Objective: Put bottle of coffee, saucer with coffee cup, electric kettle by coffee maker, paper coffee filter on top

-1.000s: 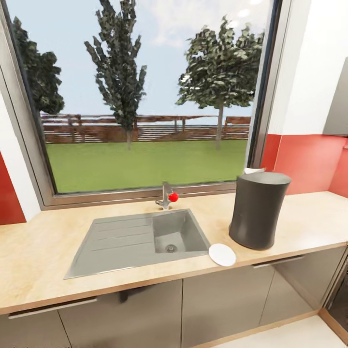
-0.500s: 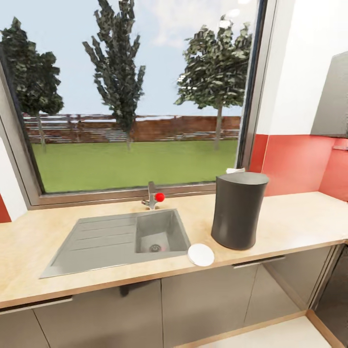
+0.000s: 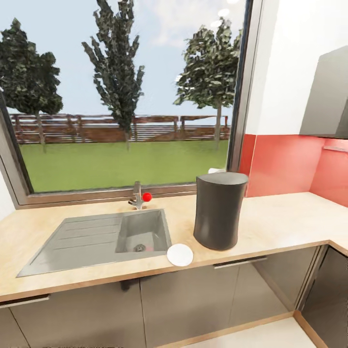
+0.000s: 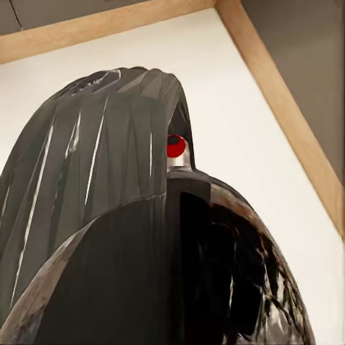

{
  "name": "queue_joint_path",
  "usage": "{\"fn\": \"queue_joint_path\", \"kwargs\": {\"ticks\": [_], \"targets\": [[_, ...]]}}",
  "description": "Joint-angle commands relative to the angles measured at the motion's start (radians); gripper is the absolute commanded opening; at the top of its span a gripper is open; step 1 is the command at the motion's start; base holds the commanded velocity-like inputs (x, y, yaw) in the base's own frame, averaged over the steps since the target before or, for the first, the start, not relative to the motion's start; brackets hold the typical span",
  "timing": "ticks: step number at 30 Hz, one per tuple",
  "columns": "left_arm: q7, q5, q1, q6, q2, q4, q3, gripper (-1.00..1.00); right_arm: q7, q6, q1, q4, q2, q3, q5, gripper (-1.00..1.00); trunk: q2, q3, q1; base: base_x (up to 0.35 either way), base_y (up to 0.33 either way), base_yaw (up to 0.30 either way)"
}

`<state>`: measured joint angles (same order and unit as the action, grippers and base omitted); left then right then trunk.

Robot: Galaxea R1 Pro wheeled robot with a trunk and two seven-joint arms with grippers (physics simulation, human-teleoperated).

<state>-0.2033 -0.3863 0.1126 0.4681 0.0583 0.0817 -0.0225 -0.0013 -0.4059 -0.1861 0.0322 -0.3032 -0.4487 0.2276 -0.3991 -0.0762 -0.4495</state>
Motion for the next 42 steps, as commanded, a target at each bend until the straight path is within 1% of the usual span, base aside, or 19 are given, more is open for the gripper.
{"fn": "queue_joint_path", "kwargs": {"ticks": [1,9,23,34,42], "targets": [[-0.008,-0.009,0.001,0.0,0.0,0.001,-0.002,1.0,0.0,-0.005,0.0,0.003,0.0,-0.008,0.007,-1.0,-0.001,0.0,0.0,0.0,-0.329,0.16],[-0.008,-0.009,0.001,0.0,0.0,0.001,-0.002,1.0,0.0,-0.005,0.002,0.003,0.004,-0.008,0.007,-1.0,-0.001,0.0,0.0,0.0,-0.329,0.223],[-0.008,-0.009,0.001,0.0,0.0,0.001,-0.002,1.0,0.0,-0.005,0.006,0.003,0.004,-0.008,0.007,-1.0,-0.001,0.0,0.0,-0.01,-0.327,0.023],[-0.008,-0.009,0.001,0.0,0.0,0.001,-0.002,1.0,0.0,-0.005,0.007,0.003,0.004,-0.008,0.007,-1.0,-0.001,0.0,0.0,-0.239,-0.219,0.0],[-0.008,-0.009,0.001,0.0,0.0,0.001,-0.002,1.0,0.0,-0.005,0.007,0.003,0.004,-0.008,0.007,-1.0,-0.001,0.0,0.0,-0.318,-0.051,0.0]]}}
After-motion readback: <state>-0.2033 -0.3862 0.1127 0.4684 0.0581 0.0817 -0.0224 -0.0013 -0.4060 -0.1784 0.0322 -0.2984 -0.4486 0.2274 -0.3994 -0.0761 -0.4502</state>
